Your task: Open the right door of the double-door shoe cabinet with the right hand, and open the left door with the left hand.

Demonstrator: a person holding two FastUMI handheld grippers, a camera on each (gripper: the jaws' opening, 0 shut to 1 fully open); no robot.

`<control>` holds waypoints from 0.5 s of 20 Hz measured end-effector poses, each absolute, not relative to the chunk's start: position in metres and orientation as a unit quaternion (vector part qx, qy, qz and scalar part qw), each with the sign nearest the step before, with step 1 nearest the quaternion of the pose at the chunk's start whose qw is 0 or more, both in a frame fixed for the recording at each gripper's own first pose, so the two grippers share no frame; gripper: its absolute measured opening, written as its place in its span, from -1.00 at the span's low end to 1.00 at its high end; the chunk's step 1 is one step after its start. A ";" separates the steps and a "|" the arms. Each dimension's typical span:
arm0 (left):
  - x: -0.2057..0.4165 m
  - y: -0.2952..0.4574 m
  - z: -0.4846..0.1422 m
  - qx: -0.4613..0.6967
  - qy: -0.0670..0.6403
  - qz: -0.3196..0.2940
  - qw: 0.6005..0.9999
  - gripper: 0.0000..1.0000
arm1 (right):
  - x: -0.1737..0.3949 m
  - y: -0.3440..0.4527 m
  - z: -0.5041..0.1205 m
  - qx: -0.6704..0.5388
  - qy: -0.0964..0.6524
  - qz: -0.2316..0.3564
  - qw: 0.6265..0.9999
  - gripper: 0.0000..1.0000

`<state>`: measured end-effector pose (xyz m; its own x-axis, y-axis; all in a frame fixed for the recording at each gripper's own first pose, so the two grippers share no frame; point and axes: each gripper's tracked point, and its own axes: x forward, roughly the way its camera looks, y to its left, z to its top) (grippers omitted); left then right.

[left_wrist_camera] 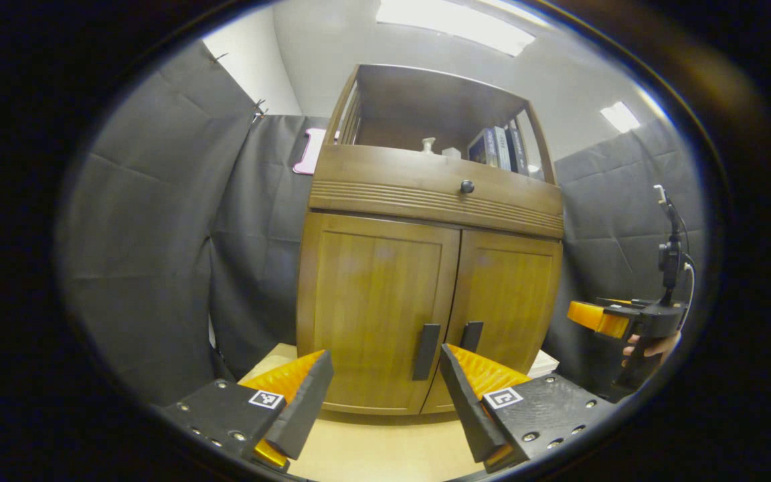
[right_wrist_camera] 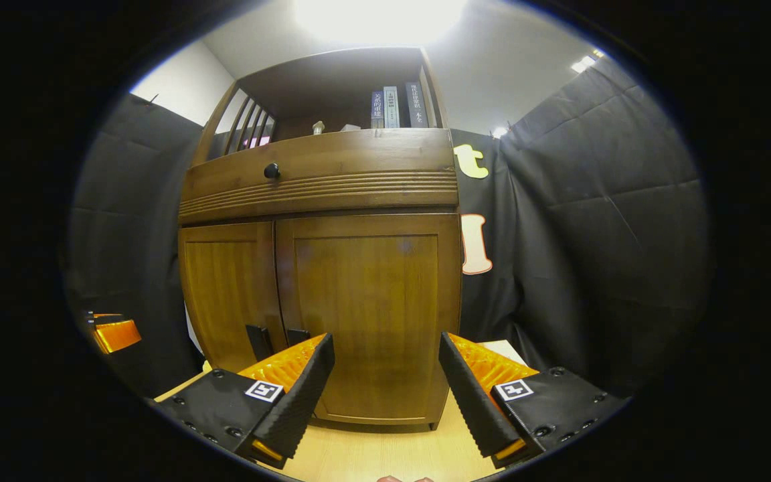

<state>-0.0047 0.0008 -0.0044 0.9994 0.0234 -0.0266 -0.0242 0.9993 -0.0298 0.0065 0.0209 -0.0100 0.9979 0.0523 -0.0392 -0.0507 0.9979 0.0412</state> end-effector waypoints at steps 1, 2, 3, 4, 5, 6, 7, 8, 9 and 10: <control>-0.005 0.001 -0.004 -0.017 0.013 0.013 1.000 0.82 | 0.008 0.022 -0.009 0.019 0.020 0.027 0.999 1.00; -0.005 0.001 -0.004 -0.017 0.014 0.015 1.000 0.82 | 0.010 0.023 -0.009 0.017 0.021 0.028 0.999 1.00; -0.005 0.002 -0.004 -0.016 0.014 0.018 1.000 0.82 | 0.012 0.023 -0.008 0.018 0.024 0.028 0.999 0.95; -0.005 0.002 -0.004 -0.015 0.015 0.020 1.000 0.82 | 0.012 0.025 -0.008 0.020 0.027 0.031 0.999 0.90; -0.005 0.003 -0.004 -0.014 0.015 0.022 1.000 0.82 | 0.014 0.028 -0.005 0.022 0.025 0.034 0.999 0.98; -0.005 0.003 -0.005 -0.017 0.017 0.026 0.999 0.82 | 0.016 0.030 -0.002 0.022 0.024 0.035 0.999 0.98; -0.004 0.004 -0.005 -0.021 0.016 0.029 0.999 0.82 | 0.019 0.032 0.001 0.021 0.022 0.036 0.999 0.98; -0.004 0.004 -0.003 -0.025 0.013 0.031 0.999 0.82 | 0.021 0.035 0.001 0.022 0.023 0.042 0.999 0.98; -0.003 0.005 -0.002 -0.028 0.009 0.033 0.999 0.82 | 0.023 0.042 0.005 0.027 0.023 0.053 0.998 0.98; -0.004 0.005 -0.001 -0.029 0.006 0.036 0.999 0.82 | 0.027 0.048 0.007 0.031 0.024 0.059 0.997 0.87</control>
